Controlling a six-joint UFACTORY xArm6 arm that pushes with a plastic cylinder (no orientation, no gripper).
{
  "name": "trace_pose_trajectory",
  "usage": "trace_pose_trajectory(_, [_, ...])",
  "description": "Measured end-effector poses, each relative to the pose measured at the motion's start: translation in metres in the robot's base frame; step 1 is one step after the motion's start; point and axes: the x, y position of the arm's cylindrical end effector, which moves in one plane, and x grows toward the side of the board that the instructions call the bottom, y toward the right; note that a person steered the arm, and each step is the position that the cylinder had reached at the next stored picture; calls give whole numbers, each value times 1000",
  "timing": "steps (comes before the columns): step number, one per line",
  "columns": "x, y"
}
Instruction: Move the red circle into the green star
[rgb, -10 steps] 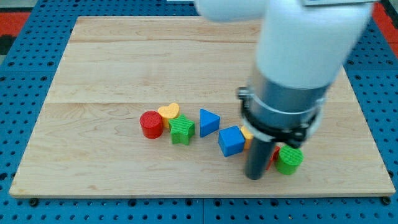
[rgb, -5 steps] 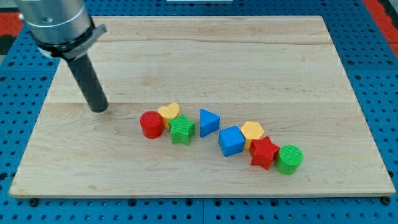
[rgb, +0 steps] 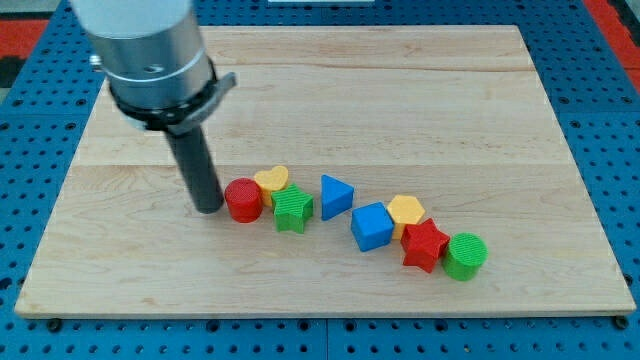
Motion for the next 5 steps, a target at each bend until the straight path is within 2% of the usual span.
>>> trace_pose_trajectory(1, [3, 44])
trace_pose_trajectory(3, [39, 69])
trace_pose_trajectory(4, [36, 40])
trace_pose_trajectory(5, [14, -7])
